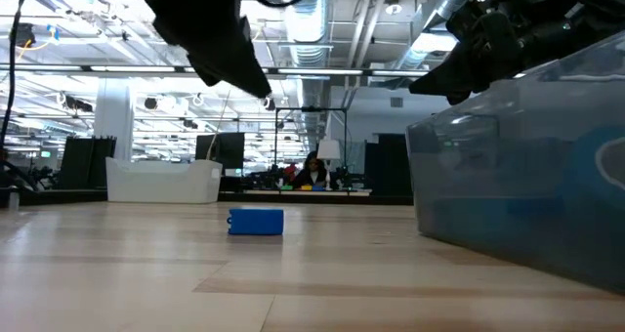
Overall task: Pick and place Stapler, Stapler remover, tape
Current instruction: Put the blue stapler into the top white bin
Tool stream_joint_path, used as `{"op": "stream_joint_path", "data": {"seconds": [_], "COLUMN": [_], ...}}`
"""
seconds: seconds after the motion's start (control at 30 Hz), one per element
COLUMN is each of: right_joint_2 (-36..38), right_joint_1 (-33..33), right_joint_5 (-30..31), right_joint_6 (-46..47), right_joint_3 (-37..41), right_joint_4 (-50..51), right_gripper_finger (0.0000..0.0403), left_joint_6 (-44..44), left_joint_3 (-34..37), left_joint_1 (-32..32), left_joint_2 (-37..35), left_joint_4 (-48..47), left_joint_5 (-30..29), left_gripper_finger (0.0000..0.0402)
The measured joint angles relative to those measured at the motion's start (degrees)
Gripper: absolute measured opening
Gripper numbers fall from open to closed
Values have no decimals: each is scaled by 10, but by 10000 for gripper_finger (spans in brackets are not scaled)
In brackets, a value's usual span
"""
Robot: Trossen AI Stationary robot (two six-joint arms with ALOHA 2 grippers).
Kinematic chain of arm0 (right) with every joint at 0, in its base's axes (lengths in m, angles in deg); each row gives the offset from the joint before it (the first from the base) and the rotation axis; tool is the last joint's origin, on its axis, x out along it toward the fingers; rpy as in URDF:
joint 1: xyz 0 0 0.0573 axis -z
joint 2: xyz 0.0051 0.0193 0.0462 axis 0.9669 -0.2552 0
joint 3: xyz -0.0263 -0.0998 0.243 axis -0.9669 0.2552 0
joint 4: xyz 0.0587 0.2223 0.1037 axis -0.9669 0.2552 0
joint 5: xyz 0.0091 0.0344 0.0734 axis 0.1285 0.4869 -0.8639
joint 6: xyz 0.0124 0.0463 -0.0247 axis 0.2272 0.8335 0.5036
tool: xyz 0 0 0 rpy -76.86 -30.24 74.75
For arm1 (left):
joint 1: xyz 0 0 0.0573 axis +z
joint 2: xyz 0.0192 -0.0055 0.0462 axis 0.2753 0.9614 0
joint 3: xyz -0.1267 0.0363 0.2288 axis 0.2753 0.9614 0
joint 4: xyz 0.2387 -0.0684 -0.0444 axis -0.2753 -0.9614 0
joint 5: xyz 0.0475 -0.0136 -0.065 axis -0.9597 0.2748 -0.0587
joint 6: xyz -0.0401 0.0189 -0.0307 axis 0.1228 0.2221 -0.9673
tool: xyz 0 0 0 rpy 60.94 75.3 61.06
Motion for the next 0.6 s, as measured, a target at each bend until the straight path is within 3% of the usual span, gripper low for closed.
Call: {"op": "stream_joint_path", "data": {"seconds": [0.3,0.6], "right_joint_2": [0,0], "right_joint_1": [-1,0], "right_joint_5": [0,0], "right_joint_6": [0,0], "right_joint_3": [0,0], "right_joint_4": [3,10], "right_gripper_finger": [3,3], "left_joint_6": [5,33], "left_joint_3": [0,-1], "left_joint_1": [1,0], "left_joint_2": [55,137], "left_joint_4": [36,87], "left_joint_5": [46,63], "left_gripper_finger": [107,134]}}
